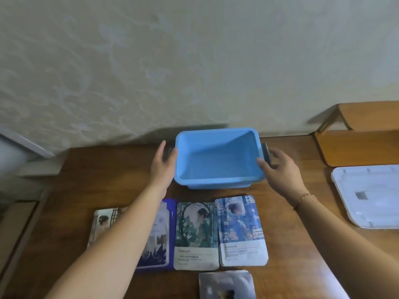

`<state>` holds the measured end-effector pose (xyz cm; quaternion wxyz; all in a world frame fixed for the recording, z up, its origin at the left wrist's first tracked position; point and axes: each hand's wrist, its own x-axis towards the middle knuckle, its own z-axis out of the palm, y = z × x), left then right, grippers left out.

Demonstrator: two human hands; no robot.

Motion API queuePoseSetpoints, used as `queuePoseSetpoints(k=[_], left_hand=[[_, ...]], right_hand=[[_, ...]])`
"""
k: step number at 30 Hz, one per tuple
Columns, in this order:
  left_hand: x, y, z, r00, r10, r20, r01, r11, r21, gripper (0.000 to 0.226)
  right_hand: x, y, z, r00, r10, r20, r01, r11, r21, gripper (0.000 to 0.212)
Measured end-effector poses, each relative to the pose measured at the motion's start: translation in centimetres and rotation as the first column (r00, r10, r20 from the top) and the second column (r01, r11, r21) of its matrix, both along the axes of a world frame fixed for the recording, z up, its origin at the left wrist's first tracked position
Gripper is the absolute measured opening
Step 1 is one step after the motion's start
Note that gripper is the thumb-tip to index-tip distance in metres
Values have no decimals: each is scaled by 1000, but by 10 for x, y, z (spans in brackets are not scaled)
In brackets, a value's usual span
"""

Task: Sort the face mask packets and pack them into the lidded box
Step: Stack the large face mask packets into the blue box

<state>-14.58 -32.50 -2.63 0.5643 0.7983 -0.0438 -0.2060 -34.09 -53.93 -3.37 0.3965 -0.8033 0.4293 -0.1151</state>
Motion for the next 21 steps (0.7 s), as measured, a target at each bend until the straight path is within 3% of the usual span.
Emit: queuePoseSetpoints(k=[3,6,8,11,15,17,19,21], left_hand=[[-39,36,-3,983,119,142,-116,993,-30,49],[-107,88,-14,978,115,173,-116,993,-7,42],[-153,120,-22,995,75,61,-74,997,-8,37],[-207,155,-32,972,-1,-235,-1,1000,-10,27],[-246,174,-36,769,6,-639,-21,1000,-17,20],[-256,173,-35,665,30,-746,-75,997,-26,20],[-263,169,-32,591,31,-806,-122,991,-52,15],[-268,166,-29,588,-6,-809,-107,991,-84,10]], right_hand=[[-43,30,6,975,-178,131,172,983,60,58],[-106,79,-5,970,-220,100,193,955,227,49],[-142,117,-14,984,-177,32,154,921,359,51],[-175,167,-28,989,-140,-54,148,856,495,61],[-189,213,-42,980,-149,-128,196,787,585,81],[-191,225,-50,974,-137,-182,222,756,616,87],[-191,232,-54,966,-121,-227,239,745,622,78],[-190,235,-58,964,-114,-238,244,731,637,64]])
